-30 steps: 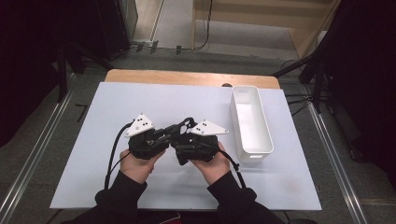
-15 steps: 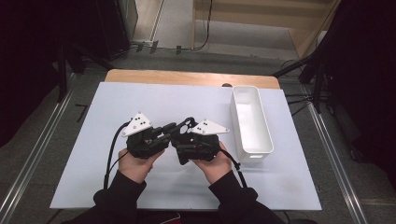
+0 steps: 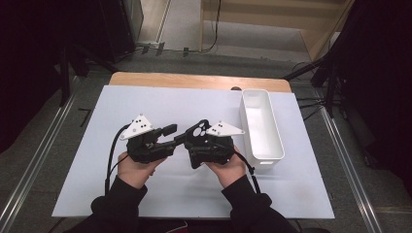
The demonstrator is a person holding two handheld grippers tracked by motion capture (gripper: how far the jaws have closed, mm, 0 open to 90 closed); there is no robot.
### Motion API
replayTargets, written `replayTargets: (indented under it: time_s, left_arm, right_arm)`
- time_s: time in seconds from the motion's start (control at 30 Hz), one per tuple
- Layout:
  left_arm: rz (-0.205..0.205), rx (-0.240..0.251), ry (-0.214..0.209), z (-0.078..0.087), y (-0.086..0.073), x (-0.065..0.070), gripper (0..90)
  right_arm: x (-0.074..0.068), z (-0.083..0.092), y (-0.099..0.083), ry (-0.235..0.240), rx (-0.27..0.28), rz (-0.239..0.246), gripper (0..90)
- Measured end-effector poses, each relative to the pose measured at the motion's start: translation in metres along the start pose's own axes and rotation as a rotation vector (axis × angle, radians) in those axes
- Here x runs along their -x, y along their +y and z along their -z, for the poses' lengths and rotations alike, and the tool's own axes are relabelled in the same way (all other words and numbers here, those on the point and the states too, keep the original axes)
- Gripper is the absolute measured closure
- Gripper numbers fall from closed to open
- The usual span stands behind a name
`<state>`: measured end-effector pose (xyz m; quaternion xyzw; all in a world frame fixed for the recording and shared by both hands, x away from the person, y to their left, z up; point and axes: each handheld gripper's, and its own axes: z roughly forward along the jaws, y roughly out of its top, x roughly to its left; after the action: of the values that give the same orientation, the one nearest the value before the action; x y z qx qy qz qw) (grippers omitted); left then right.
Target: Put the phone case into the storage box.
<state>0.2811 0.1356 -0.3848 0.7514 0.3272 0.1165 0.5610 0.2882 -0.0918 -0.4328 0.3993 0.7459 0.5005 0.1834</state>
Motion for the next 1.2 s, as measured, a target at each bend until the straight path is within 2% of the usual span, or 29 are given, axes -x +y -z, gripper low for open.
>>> replayTargets:
  time_s: [0.1, 0.27, 0.37, 0.43, 0.53, 0.7, 0.8, 0.83, 0.97, 1.03, 1.2]
  left_arm:
    - [-0.003, -0.006, 0.003, 0.0, -0.001, -0.003, 45.5]
    - [-0.001, 0.012, -0.003, 0.0, -0.005, -0.01, 40.7]
    - [-0.006, 0.029, -0.029, 0.0, -0.008, -0.016, 37.7]
    - [-0.025, 0.043, -0.044, 0.0, -0.009, -0.019, 32.1]
    - [-0.055, 0.065, -0.045, 0.001, -0.012, -0.023, 30.0]
    - [-0.112, 0.07, -0.032, -0.001, -0.018, -0.026, 16.2]
    - [-0.109, 0.064, -0.049, -0.001, -0.022, -0.029, 8.3]
    - [-0.103, 0.058, -0.046, -0.002, -0.023, -0.029, 1.3]
    - [-0.151, 0.032, -0.056, -0.002, -0.03, -0.03, 0.0]
    - [-0.169, 0.043, -0.049, -0.001, -0.032, -0.03, 0.0]
    - [-0.141, 0.05, -0.051, 0.003, -0.041, -0.035, 0.0]
  right_arm:
    - [0.003, 0.001, 0.0, -0.003, 0.003, -0.009, 11.6]
    - [0.007, 0.003, 0.001, -0.005, 0.01, -0.011, 11.6]
    - [0.009, 0.005, 0.002, -0.005, 0.008, -0.016, 11.6]
    - [0.01, 0.005, 0.002, -0.006, 0.01, -0.012, 11.6]
    - [0.01, 0.005, 0.003, -0.002, 0.008, -0.016, 11.6]
    - [0.012, 0.006, 0.004, -0.004, 0.013, -0.019, 11.6]
    - [0.013, 0.008, 0.004, -0.003, 0.017, -0.02, 11.6]
    - [0.013, 0.008, 0.005, -0.001, 0.016, -0.021, 11.6]
    - [0.014, 0.009, 0.006, 0.002, 0.021, -0.019, 11.6]
    - [0.015, 0.01, 0.006, 0.004, 0.022, -0.019, 11.6]
    - [0.016, 0.012, 0.008, 0.013, 0.02, -0.024, 11.6]
